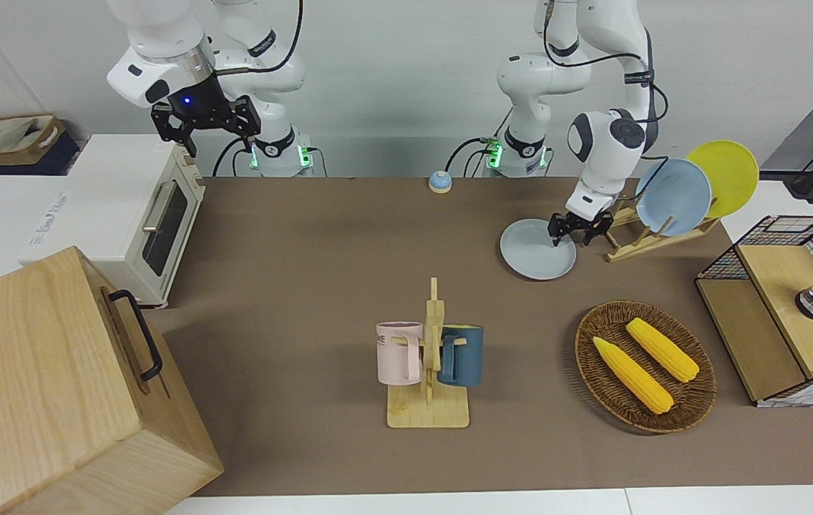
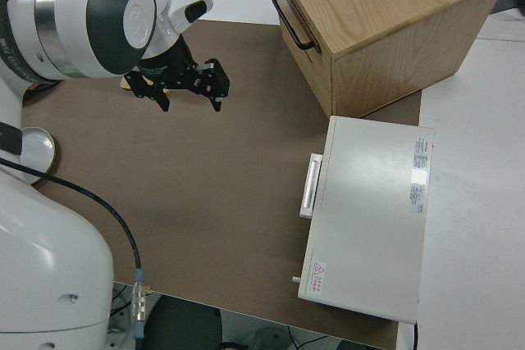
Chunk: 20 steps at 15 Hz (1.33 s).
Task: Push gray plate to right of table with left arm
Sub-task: 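Push the gray plate with the left gripper across the table toward the toaster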
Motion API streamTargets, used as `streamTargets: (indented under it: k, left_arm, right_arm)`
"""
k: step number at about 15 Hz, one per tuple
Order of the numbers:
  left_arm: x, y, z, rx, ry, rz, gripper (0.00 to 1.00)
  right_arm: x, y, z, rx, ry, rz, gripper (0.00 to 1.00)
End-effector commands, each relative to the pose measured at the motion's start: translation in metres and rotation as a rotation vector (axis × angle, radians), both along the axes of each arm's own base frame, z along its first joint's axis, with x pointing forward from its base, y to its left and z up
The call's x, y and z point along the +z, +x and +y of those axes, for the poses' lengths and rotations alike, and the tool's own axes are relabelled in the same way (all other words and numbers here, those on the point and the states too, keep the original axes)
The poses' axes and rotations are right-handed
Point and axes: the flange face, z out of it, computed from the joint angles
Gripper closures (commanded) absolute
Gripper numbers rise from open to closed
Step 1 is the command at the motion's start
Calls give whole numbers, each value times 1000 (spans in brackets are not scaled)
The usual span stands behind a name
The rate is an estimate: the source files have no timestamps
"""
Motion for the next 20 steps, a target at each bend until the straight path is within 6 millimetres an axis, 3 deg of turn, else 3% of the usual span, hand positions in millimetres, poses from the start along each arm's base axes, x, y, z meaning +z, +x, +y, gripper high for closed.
streamTargets:
  k: [1,2,10,20]
  left_arm:
    - [-3,-3,0,20,-5,-14,905]
    - [-3,-3,0,20,-4,-17,999]
    - [-10,-3,-6,34,-6,0,1000]
    - [-19,-1,-57,45,-9,9,1000]
  right_arm:
    - [4,-3,-2,-17,1,4,17]
    - [4,-3,-1,-15,1,4,17]
    - [4,-3,-1,-15,1,4,17]
    - [4,-3,-1,-15,1,4,17]
